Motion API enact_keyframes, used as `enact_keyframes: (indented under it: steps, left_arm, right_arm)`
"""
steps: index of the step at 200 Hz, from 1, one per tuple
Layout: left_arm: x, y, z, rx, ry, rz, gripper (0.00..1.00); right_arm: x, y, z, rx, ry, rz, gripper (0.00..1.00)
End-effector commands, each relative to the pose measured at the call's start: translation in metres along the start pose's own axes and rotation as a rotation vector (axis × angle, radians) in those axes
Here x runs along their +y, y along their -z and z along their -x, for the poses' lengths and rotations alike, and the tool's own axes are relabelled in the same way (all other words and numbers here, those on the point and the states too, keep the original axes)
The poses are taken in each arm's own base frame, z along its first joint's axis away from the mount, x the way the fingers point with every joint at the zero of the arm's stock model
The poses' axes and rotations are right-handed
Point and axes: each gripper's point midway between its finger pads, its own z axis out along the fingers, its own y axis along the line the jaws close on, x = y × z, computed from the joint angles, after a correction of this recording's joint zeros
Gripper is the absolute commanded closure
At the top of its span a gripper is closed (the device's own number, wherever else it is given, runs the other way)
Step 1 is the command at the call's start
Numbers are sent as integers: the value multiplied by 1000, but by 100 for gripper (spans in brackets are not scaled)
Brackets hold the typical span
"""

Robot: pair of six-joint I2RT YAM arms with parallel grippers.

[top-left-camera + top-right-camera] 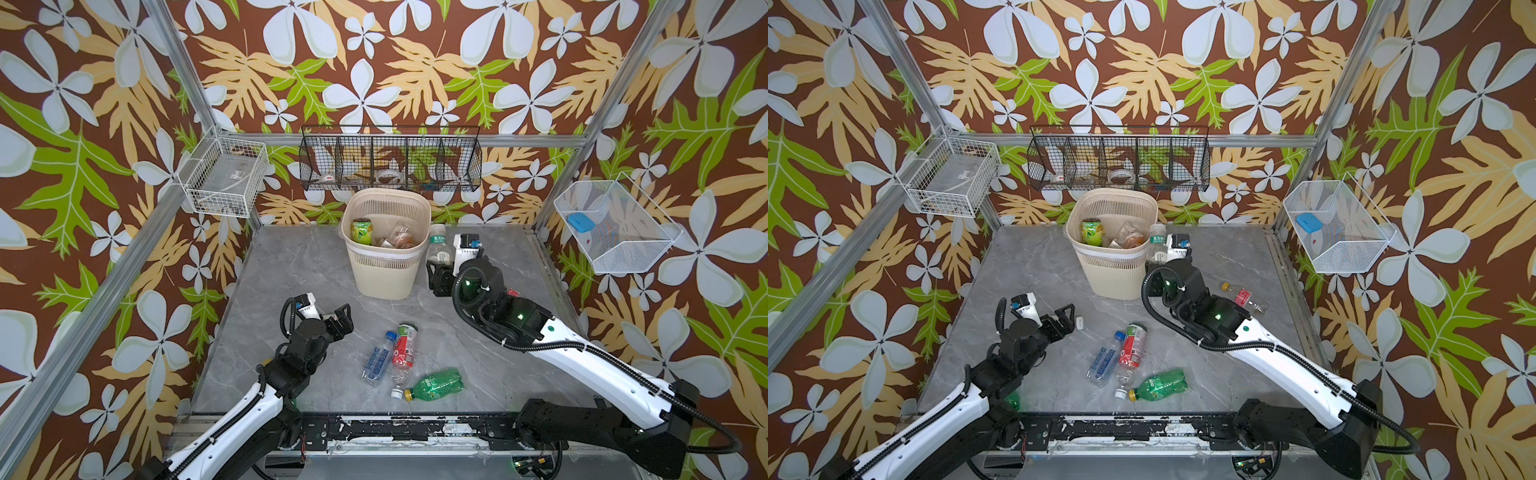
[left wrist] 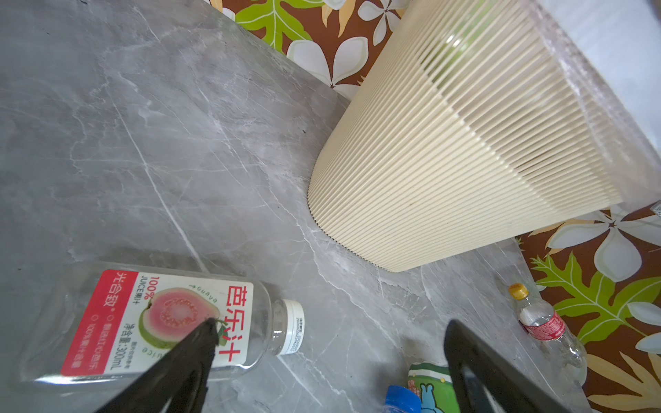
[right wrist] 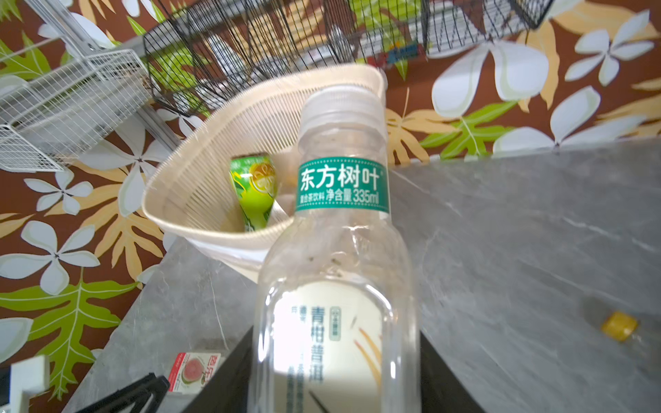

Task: Throw the plastic bottles in the bin
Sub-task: Throw the plastic bottle into the trash bin.

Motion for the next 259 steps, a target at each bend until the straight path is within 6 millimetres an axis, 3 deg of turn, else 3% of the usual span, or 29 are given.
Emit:
enact_keyframes:
  steps: [1,27,67,150,161,175,188,201,233,259]
  left_arm:
    - [4,2,2,-13,14,17,0]
    - [7,6,3,-20,19,21,0]
    - [9,8,3,-26,30,21,0]
    - [10,7,3,-26,25,28,0]
    - [9,7,3,-26,25,26,0]
    - [9,7,3,-24,22,27,0]
    - [9,7,4,-25,22,26,0]
    - [8,7,4,-26,21,27,0]
    - [7,6,4,-20,13,25,0]
    - [3,3,3,-13,14,16,0]
  right_arm:
    - [20,-14,36,-66,82,44,43]
    - [33,-45,64,-105,88,59,43]
    - [32,-85,84,-127,72,46,44]
    - [22,-122,80,-95,74,35,44]
    - [24,-126,77,-82,77,43,39]
    - [26,-129,75,-62,77,49,23]
    - [26,-127,77,-62,73,54,9]
    - [27,-116,85,-91,63,64,3]
    - [18,-70,115,-196,44,56,0]
    - [-2,-30,117,-251,35,27,0]
